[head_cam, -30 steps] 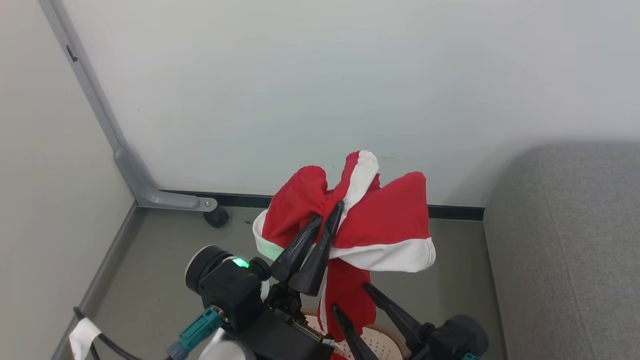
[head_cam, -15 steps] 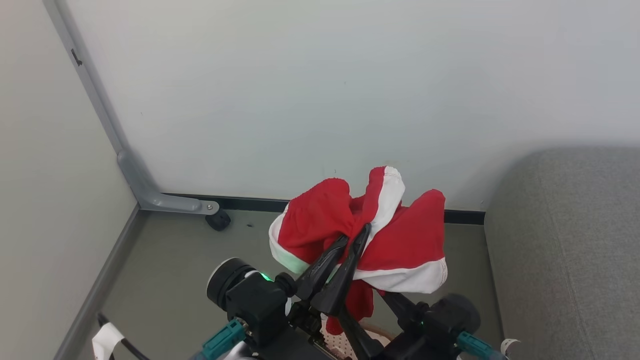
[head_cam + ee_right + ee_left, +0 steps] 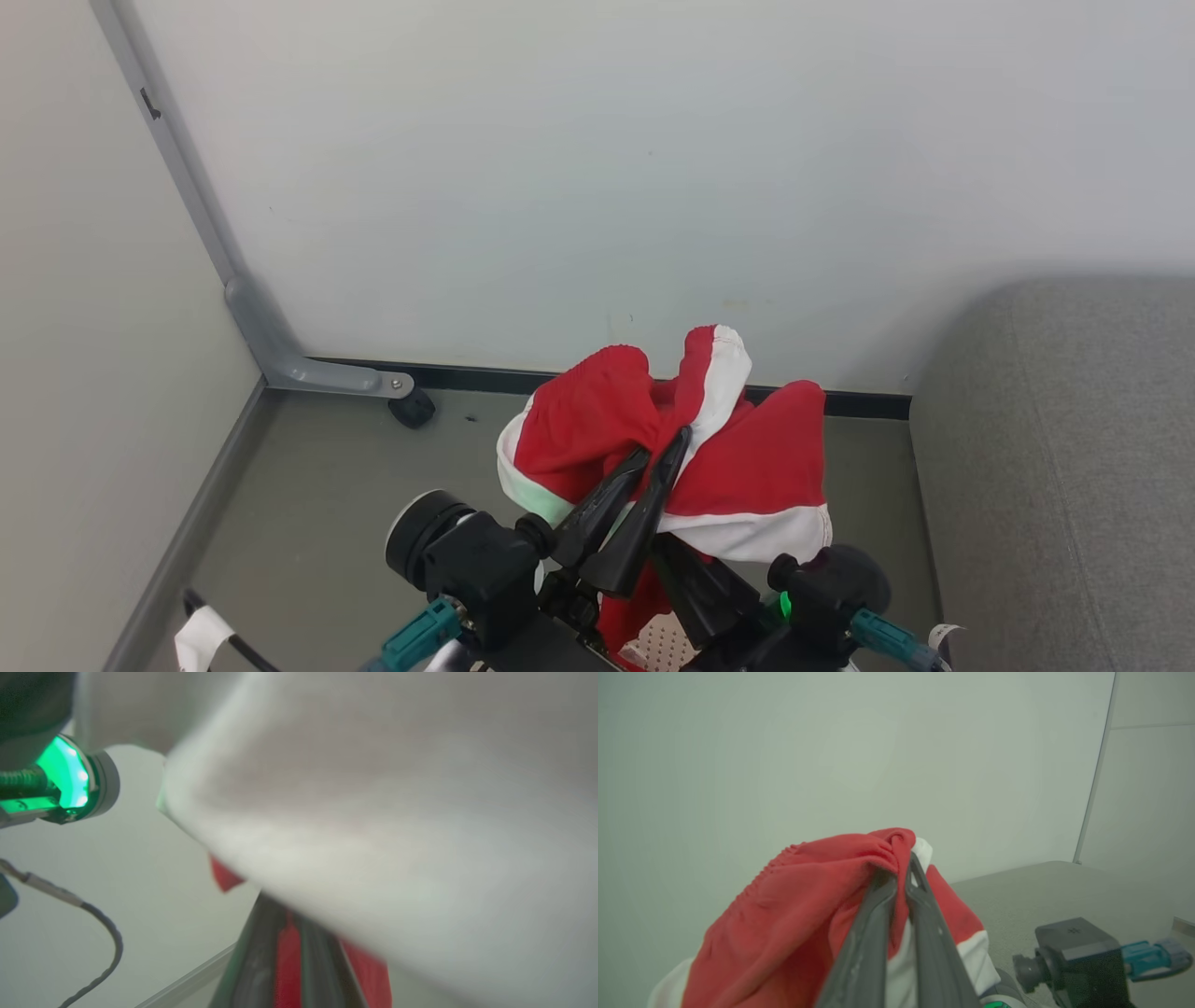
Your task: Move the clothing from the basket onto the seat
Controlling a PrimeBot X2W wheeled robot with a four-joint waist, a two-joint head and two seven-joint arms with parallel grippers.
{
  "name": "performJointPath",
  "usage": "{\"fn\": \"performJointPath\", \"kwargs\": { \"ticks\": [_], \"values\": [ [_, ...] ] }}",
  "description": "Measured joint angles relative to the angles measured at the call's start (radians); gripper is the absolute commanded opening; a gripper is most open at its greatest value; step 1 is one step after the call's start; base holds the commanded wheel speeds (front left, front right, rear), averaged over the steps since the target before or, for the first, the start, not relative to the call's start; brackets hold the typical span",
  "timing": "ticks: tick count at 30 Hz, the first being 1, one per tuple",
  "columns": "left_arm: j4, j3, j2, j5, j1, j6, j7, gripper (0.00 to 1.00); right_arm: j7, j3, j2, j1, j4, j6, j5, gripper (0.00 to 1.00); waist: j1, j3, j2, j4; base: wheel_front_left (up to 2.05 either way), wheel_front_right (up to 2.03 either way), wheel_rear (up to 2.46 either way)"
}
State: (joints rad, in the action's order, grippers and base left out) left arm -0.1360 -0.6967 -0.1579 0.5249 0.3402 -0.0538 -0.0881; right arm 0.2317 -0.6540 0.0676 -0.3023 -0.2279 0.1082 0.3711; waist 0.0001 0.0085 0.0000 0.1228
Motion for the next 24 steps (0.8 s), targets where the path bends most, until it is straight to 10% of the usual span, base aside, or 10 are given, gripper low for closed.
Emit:
{"fn": "performJointPath", "kwargs": {
  "ticks": [12, 16, 19, 24],
  "values": [
    [0.001, 0.017, -0.018, 0.0, -0.005, -0.017, 0.013, 0.0, 0.009, 0.036, 0.0, -0.026, 0.017, -0.021, 0.017, 0.0, 0.0, 0.003, 0.0, -0.007, 0.0, 0.0, 0.0],
    [0.001, 0.019, -0.028, 0.0, -0.034, -0.018, 0.017, 0.42, 0.013, 0.049, 0.0, -0.053, 0.021, -0.023, 0.023, 0.0, 0.0, 0.004, 0.0, -0.016, 0.0, 0.0, 0.0],
    [0.002, 0.016, -0.031, 0.0, -0.047, -0.026, 0.022, 0.93, 0.016, 0.067, 0.0, -0.058, 0.022, -0.03, 0.026, 0.0, 0.0, 0.006, 0.0, -0.024, 0.0, 0.0, 0.0],
    [0.009, 0.012, -0.033, 0.0, -0.061, -0.026, 0.026, 1.0, 0.016, 0.104, -0.001, -0.058, 0.022, -0.043, 0.031, 0.0, 0.0, 0.01, 0.0, -0.035, 0.0, 0.0, 0.0]
  ]
}}
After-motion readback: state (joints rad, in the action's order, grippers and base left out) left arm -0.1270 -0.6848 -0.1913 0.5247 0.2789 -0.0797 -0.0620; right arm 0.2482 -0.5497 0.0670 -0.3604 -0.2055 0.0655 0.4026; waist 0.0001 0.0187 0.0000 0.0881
